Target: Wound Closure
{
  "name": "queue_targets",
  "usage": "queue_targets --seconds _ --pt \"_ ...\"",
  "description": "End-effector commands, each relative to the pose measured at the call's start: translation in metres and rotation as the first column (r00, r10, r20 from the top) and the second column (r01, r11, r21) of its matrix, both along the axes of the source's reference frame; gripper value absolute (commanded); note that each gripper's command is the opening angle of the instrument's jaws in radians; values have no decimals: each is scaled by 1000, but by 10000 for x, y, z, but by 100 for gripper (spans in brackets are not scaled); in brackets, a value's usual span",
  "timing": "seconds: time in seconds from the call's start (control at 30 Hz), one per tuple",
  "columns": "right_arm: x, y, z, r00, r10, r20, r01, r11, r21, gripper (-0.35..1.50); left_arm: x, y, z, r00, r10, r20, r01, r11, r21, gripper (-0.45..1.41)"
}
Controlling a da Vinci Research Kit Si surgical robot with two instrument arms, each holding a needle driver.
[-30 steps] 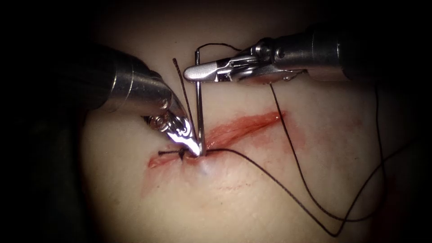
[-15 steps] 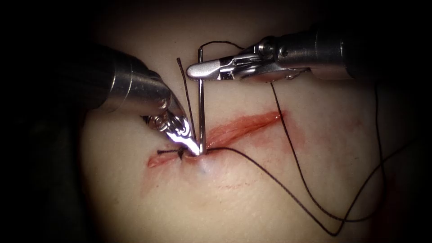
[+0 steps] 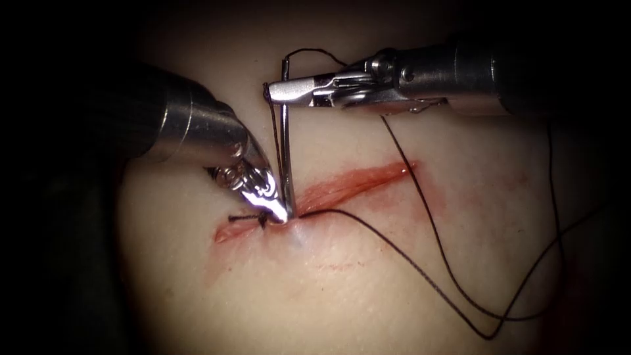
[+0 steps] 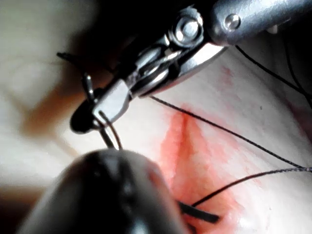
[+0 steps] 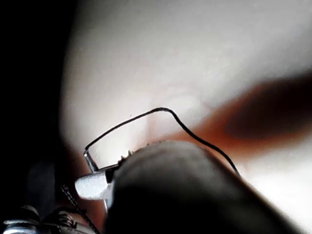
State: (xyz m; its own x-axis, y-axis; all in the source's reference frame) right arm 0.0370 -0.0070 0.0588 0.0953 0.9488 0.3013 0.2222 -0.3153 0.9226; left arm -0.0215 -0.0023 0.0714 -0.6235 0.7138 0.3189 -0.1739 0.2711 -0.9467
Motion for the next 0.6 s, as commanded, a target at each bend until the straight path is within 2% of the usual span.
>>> queue_targets --seconds 0.03,0.13,0.6 --pt "8 5 2 1000 4 -2 -4 1000 -18 -35 -5 -1 5 1000 0 0 0 1000 0 -45" --pt "4 15 6 1000 0 18 2 997 -81 -35 -5 -2 5 1000 4 1 -4 1000 0 -45" --pt "-1 29 11 999 22 33 -17 990 -143 -35 -6 -3 5 1000 10 3 -10 1000 1 -45"
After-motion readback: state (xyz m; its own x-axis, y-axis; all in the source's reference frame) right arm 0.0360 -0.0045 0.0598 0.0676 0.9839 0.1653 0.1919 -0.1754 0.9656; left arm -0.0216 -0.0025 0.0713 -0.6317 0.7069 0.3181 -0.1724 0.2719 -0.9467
